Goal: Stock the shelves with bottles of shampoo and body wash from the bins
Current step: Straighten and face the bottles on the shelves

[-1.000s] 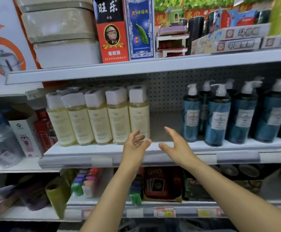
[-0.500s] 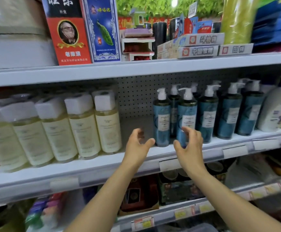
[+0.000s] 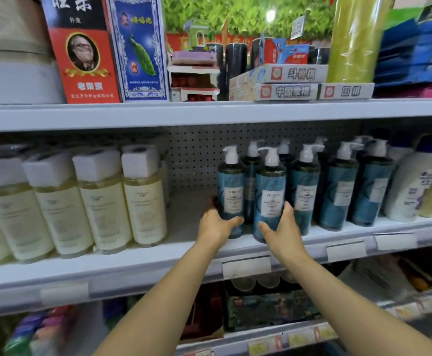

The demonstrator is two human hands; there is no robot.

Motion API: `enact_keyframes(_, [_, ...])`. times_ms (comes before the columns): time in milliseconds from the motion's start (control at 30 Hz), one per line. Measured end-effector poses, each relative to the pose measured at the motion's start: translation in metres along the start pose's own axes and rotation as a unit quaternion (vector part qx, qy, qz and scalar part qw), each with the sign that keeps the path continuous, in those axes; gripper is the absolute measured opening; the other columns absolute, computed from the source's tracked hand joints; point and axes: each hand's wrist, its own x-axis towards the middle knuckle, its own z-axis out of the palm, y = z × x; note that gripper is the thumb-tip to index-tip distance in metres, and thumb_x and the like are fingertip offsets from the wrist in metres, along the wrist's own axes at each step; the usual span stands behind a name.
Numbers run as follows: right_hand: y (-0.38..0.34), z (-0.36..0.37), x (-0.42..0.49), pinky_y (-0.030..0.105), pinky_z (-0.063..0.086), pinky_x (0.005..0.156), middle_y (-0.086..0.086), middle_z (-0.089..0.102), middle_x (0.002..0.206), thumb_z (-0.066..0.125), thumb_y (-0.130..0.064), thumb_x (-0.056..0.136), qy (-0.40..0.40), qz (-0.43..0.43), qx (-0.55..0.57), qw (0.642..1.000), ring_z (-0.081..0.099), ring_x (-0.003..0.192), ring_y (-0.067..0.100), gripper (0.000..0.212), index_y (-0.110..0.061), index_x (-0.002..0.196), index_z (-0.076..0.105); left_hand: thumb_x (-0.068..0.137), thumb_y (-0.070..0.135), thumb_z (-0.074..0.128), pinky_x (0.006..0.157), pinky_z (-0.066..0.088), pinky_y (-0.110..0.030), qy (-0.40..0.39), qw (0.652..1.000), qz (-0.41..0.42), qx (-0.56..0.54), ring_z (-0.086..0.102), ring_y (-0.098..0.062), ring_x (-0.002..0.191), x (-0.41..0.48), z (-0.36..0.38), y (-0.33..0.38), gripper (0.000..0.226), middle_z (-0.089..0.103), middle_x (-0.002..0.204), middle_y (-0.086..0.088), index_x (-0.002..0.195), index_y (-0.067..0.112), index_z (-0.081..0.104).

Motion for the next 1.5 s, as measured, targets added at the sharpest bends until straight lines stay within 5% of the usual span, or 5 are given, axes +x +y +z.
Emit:
enact_keyframes(500, [-0.009, 0.003, 0.007, 0.025, 0.042, 0.086, -0.008, 0.055, 0.117, 0.081, -0.024, 0.080, -0.096, -0.059, 0.027, 0.993, 0.051, 0.105, 0.009, 0.052, -0.023, 0.113, 0.041, 0.079, 0.021, 0.084, 0.103, 0.050, -0.043, 0.038, 0.997, -0.011, -0.062, 0.061, -0.021, 0.115, 0.011, -0.030, -0.024, 0.070, 0.063, 0.128, 0.000, 0.138, 0.022, 0.046])
enact_keyframes(733, [-0.022, 0.030, -0.001, 0.017, 0.040, 0.079, -0.013, 0.054, 0.112, 0.085, -0.028, 0.073, -0.155, -0.086, 0.046, 0.983, 0.052, 0.110, 0.007, 0.057, -0.024, 0.113, 0.044, 0.084, 0.076, 0.049, 0.113, 0.030, -0.031, -0.014, 0.991, -0.035, -0.127, 0.038, -0.018, 0.140, -0.024, -0.043, -0.020, 0.097, 0.039, 0.152, 0.001, 0.151, 0.007, 0.033])
enact_keyframes(933, [-0.021, 0.043, 0.002, 0.036, 0.047, 0.100, 0.000, 0.044, 0.127, 0.082, -0.036, 0.071, -0.227, -0.097, 0.020, 0.969, 0.048, 0.120, 0.015, 0.076, -0.025, 0.128, 0.033, 0.092, 0.032, 0.069, 0.068, 0.044, -0.001, -0.119, 0.987, 0.010, -0.111, 0.050, 0.027, 0.089, -0.042, -0.044, -0.015, 0.050, 0.053, 0.121, 0.025, 0.125, 0.039, 0.032])
enact_keyframes(1133, [-0.027, 0.044, 0.008, 0.006, 0.047, 0.075, -0.016, 0.057, 0.117, 0.074, -0.004, 0.082, -0.306, -0.061, 0.108, 0.944, 0.054, 0.103, -0.010, 0.060, -0.026, 0.124, 0.036, 0.086, 0.021, 0.062, 0.080, 0.045, -0.012, -0.097, 0.985, 0.002, -0.143, 0.054, -0.002, 0.117, -0.034, -0.033, -0.017, 0.055, 0.054, 0.137, 0.003, 0.132, 0.033, 0.037])
enact_keyframes(1500, [-0.043, 0.071, 0.014, 0.011, 0.050, 0.074, -0.008, 0.065, 0.104, 0.076, -0.003, 0.079, -0.298, -0.060, 0.097, 0.948, 0.060, 0.093, 0.001, 0.049, -0.027, 0.114, 0.054, 0.082, 0.002, 0.056, 0.087, 0.055, -0.031, -0.014, 0.985, -0.076, -0.156, 0.062, -0.016, 0.101, -0.019, -0.046, -0.021, 0.036, 0.064, 0.112, -0.009, 0.116, 0.013, 0.049])
